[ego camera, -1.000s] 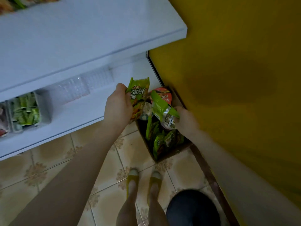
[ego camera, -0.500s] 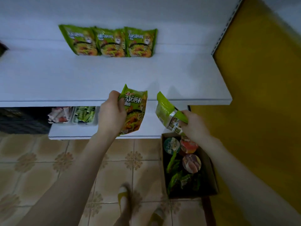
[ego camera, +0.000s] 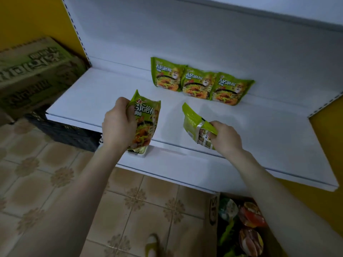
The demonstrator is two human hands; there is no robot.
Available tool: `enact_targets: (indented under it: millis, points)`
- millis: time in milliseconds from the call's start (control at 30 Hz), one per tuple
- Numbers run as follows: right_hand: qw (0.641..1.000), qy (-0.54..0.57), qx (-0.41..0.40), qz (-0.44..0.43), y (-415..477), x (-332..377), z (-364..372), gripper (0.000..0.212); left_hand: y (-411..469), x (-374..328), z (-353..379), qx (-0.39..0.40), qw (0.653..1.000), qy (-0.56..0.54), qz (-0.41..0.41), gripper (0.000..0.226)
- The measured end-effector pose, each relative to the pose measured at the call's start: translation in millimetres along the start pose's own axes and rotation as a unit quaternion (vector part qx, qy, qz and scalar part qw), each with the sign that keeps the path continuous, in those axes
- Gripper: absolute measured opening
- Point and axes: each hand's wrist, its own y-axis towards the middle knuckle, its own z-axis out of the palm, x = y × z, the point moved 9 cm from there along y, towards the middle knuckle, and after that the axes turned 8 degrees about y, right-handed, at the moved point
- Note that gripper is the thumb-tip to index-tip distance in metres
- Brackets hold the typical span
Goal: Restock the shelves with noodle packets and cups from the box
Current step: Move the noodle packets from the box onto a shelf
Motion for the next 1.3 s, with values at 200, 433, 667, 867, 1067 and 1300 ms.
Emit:
enact_targets:
  millis: [200,433,667,867,1067,1300]
  points:
    - [0.997,-0.067,0.014,-0.039,49,41,40,0.032,23,62,-12,-0.022,0.997,0.017,-0.065,0.017]
    - [0.988,-0.116,-0.005,-0.098,97,80,97,0.036,32,116,-10,-0.039,0.986,0.046,-0.154,0.016]
    - [0.973,-0.141,0.07,-0.17,121,131,155,0.025,38,139,-14,-0.085,0.97,0.055,-0.22,0.017]
    - [0.959,-0.15,0.158,-0.182,118,145,187,0.03,29,145,-13,-0.111,0.958,0.059,-0.259,0.015]
    - [0.952,-0.121,0.201,-0.196,115,138,202,0.045,22,142,-10,-0.12,0.953,0.054,-0.273,0.009]
    - [0.97,0.214,0.114,0.007,146,81,171,0.034,29,141,-5,-0.119,0.956,0.068,-0.26,0.016]
